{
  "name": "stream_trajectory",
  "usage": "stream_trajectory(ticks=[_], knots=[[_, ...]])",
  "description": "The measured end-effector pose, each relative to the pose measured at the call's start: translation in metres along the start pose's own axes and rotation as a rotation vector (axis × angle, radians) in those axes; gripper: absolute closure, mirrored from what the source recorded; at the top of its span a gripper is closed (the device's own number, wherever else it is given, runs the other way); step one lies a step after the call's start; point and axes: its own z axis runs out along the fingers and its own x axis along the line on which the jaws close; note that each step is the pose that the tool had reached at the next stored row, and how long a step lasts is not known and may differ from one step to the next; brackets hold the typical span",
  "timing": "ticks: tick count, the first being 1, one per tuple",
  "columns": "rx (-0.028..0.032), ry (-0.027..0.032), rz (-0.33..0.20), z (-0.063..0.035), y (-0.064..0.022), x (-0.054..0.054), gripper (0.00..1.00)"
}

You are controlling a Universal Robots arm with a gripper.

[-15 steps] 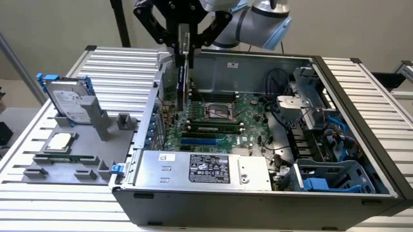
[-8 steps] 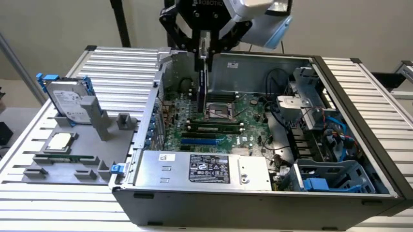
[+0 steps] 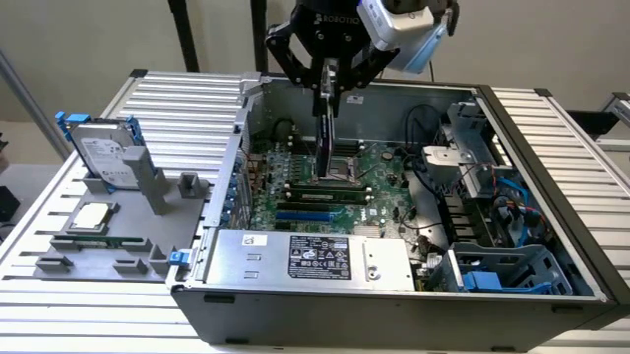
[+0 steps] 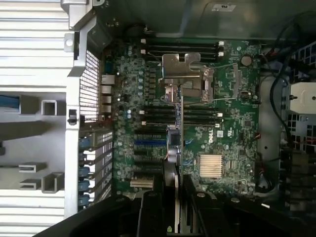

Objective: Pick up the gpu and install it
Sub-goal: 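Pick up the gpu and move the gpu toward the slot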

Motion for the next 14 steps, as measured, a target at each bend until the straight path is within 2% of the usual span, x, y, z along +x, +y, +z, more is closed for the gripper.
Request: stream_trajectory(ticks=[4,5,14], knots=[[-0.0002,0.0007,0.007,0.0059,-0.0002,-0.0085,1.0],[0.0,0.0024,0.007,0.0058,-0.0002,-0.0088,1.0],[0.0,0.0025,0.007,0.006,-0.0002,-0.0088,1.0]])
